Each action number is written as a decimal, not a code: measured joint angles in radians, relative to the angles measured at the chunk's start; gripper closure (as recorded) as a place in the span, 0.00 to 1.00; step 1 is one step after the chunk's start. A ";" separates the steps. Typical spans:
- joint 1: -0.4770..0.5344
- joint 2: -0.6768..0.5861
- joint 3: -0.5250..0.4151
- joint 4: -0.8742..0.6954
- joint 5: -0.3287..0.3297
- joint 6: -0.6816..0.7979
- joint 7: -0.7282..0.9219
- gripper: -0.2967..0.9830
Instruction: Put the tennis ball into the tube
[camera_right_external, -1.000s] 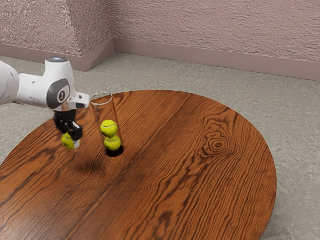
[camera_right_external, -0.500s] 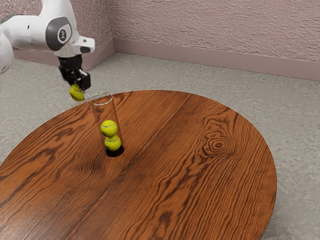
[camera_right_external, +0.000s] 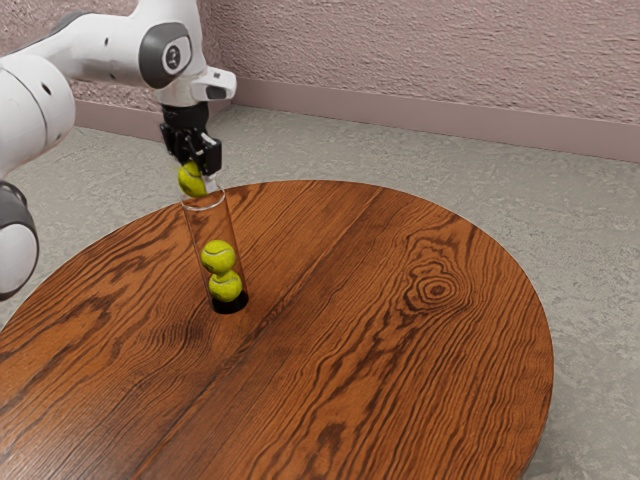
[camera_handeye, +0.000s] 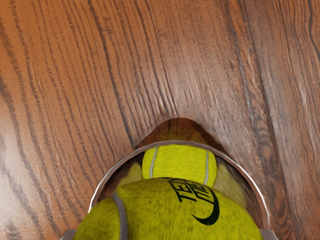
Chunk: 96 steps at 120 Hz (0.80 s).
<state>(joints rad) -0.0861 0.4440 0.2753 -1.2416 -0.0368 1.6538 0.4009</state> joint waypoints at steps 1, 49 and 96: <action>0.000 0.001 0.000 0.001 0.000 -0.001 0.000 0.55; 0.000 0.011 -0.010 0.019 -0.009 -0.012 -0.007 0.32; -0.002 -0.379 -0.110 -0.318 -0.008 -0.052 -0.064 0.25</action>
<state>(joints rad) -0.0877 0.0650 0.1657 -1.5592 -0.0447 1.6021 0.3365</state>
